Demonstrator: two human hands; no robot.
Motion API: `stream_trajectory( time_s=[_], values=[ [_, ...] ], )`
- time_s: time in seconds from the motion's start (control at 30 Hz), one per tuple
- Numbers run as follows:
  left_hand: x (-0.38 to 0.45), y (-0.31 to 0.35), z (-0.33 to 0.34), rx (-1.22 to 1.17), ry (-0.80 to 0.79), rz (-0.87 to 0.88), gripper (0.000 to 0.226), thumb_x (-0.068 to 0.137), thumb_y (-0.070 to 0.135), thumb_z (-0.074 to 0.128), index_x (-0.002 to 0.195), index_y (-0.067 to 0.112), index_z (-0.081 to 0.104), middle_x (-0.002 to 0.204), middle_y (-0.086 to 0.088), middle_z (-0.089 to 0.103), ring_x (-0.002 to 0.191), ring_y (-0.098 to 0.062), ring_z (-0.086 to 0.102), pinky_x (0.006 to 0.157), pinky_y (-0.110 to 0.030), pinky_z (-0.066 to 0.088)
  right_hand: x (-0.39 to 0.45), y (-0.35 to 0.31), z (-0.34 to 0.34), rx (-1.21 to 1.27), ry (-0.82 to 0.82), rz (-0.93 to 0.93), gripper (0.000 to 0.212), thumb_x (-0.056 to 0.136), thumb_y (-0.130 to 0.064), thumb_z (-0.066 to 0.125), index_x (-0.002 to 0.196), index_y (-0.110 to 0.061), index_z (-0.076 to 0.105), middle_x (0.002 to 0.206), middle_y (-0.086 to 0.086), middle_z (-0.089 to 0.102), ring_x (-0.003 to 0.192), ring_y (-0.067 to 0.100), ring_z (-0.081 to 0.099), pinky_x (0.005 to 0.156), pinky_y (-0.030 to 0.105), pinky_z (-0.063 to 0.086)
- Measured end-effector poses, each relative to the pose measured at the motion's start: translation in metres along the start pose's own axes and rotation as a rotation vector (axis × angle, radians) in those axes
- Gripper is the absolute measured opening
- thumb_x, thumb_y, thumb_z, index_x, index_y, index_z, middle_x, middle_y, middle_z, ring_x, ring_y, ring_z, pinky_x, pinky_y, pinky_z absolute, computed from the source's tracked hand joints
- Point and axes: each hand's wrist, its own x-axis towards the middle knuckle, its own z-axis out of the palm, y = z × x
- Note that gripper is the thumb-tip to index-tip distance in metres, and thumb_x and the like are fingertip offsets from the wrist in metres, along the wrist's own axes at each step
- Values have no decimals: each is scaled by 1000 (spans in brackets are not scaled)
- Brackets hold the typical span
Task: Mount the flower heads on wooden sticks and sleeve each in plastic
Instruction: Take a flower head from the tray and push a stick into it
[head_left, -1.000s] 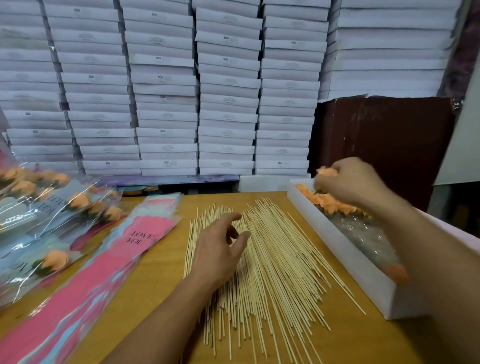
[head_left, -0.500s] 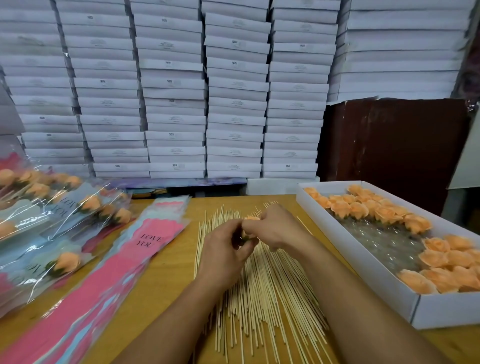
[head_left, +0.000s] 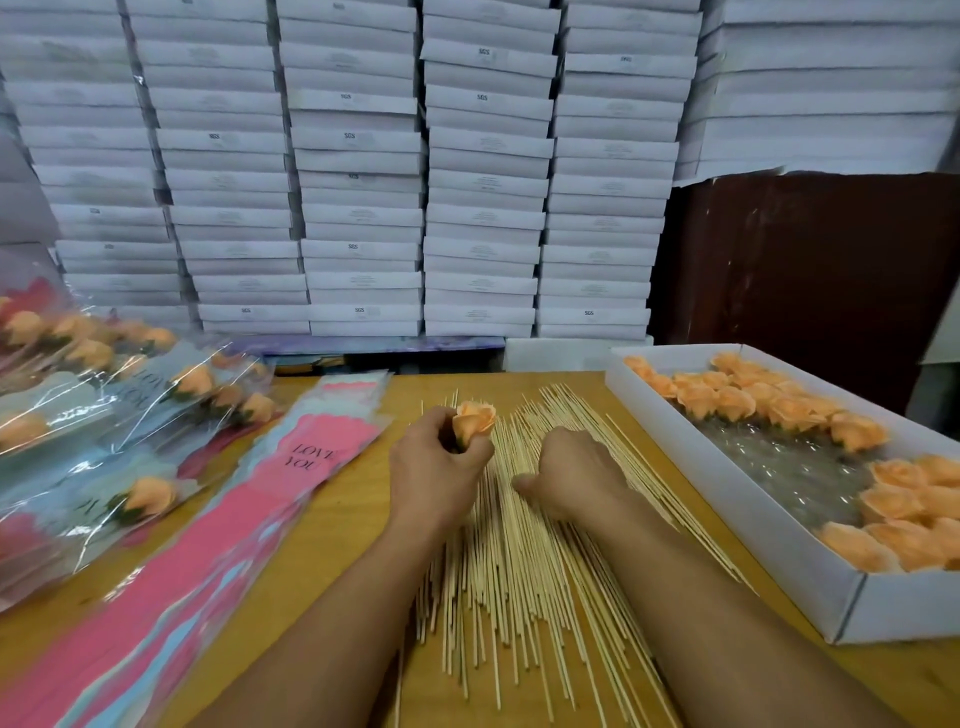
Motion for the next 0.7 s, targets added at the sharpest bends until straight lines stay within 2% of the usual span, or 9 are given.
stream_trajectory(
  time_s=[0.1, 0.17, 0.3, 0.37, 0.5, 0.57, 0.63, 0.67, 0.7],
  values=[
    [0, 1, 0, -18, 3, -6, 7, 83, 22, 71, 83, 18, 65, 71, 1, 64, 67, -16, 58, 58, -30, 44, 6, -3, 4, -18, 36, 37, 37, 91, -21, 70, 70, -18, 41, 85, 4, 56, 77, 25, 53, 51, 29, 30],
    [1, 1, 0, -20, -2, -14, 8, 84, 22, 71, 83, 17, 65, 73, -2, 65, 68, -18, 59, 59, -33, 46, 8, -3, 5, 27, 40, 73, 32, 89, -16, 69, 69, -17, 44, 75, 2, 51, 68, 22, 52, 47, 27, 27],
    [2, 0, 1, -35, -7, -31, 8, 84, 24, 71, 81, 20, 65, 70, 2, 64, 63, -13, 56, 54, -22, 41, 11, 3, 3, 170, 9, 140, 20, 86, -16, 69, 71, -12, 55, 70, 3, 59, 58, 19, 54, 45, 25, 32],
    [2, 0, 1, -35, -5, -41, 8, 84, 25, 71, 80, 21, 65, 69, 4, 63, 61, -9, 55, 50, -16, 38, 13, 8, 2, 273, -6, 154, 21, 87, -17, 68, 69, -11, 58, 63, 4, 60, 54, 20, 56, 47, 24, 37],
    [2, -2, 2, -57, -5, -61, 8, 85, 27, 71, 81, 24, 65, 70, 5, 64, 61, -4, 57, 53, -18, 43, 13, 13, 0, 555, -26, 143, 25, 85, -16, 69, 62, -9, 62, 48, 4, 58, 41, 18, 54, 49, 27, 43],
    [3, -1, 2, -78, 2, -70, 9, 85, 27, 72, 81, 24, 64, 69, 5, 64, 61, -4, 58, 54, -19, 45, 11, 14, -3, 777, -67, 152, 18, 85, -10, 65, 68, -9, 61, 47, 2, 53, 38, 15, 48, 42, 25, 38],
    [5, -1, 1, -117, 1, -106, 9, 86, 28, 72, 86, 25, 63, 77, -3, 67, 72, -20, 65, 66, -37, 55, 8, 12, -8, 950, -161, 138, 8, 84, -3, 56, 81, -8, 62, 51, 0, 49, 37, 12, 43, 36, 20, 30],
    [5, 0, 0, -151, -2, -133, 10, 86, 28, 72, 90, 27, 63, 83, -7, 68, 76, -26, 68, 70, -46, 57, 5, 12, -10, 989, -213, 120, 16, 83, -2, 52, 92, -8, 63, 52, 0, 49, 36, 12, 42, 34, 19, 26],
    [5, 0, -1, -198, -3, -167, 14, 87, 28, 72, 97, 27, 63, 87, -8, 69, 77, -27, 69, 70, -48, 57, 3, 10, -11, 1006, -261, 100, 27, 82, -2, 48, 103, -10, 63, 54, 0, 50, 36, 12, 41, 33, 18, 24]
  ],
)
